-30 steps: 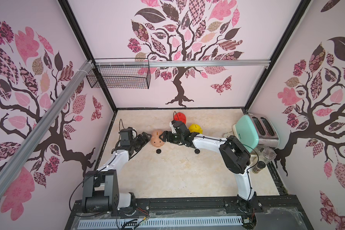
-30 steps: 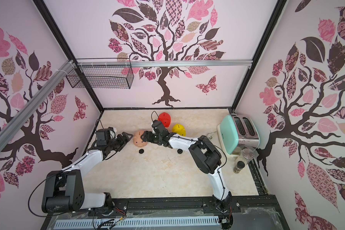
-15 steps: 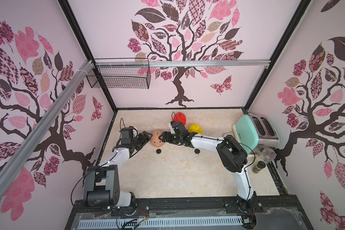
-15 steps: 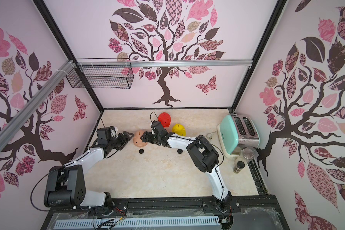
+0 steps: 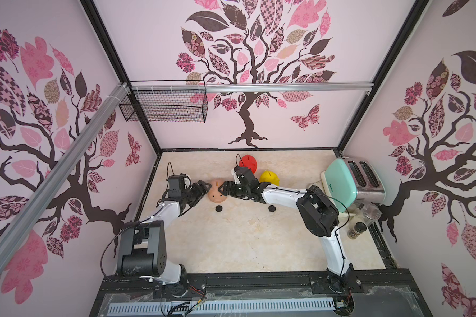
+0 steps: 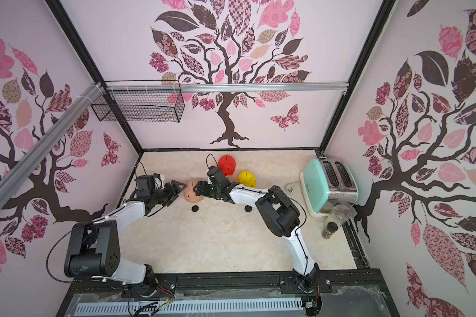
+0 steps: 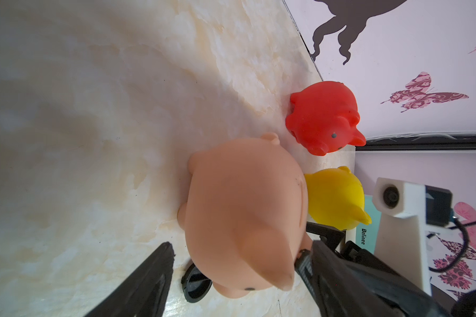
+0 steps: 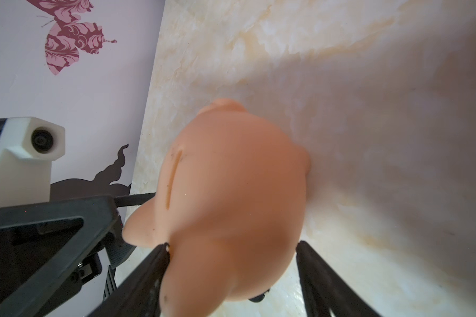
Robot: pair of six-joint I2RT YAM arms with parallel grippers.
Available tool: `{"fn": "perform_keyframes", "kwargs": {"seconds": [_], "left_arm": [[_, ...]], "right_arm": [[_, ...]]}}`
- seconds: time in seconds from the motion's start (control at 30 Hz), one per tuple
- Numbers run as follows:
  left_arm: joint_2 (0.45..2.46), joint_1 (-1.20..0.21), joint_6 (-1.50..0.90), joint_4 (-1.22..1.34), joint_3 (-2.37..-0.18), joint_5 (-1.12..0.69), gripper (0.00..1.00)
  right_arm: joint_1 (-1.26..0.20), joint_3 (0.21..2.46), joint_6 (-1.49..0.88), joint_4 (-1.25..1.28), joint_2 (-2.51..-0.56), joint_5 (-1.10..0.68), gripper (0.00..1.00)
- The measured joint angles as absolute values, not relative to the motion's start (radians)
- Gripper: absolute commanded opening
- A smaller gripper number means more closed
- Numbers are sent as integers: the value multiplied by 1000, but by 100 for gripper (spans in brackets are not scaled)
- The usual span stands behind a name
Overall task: Close piggy banks
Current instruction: Turn over the piggy bank at the center of the board.
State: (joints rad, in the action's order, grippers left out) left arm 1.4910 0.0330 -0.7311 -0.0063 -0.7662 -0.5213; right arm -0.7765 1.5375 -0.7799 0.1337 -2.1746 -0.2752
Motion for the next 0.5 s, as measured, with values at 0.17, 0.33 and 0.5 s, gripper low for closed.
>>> {"fn": "perform_keyframes", "kwargs": {"seconds": [0.17,0.33,0.5], "left_arm": [[1504,33,-733,0,-780,-536,79],[1515,32,-734,6,-782,-545,78],[1530,27,-734,7,-782,-548,77]], "right_arm": [[-776,1539,-784,138,-2176,-285,71],[-776,1539,-785,141,-2176,-289,68],[-777,1539,-785,146,-2176,-296,66]]}}
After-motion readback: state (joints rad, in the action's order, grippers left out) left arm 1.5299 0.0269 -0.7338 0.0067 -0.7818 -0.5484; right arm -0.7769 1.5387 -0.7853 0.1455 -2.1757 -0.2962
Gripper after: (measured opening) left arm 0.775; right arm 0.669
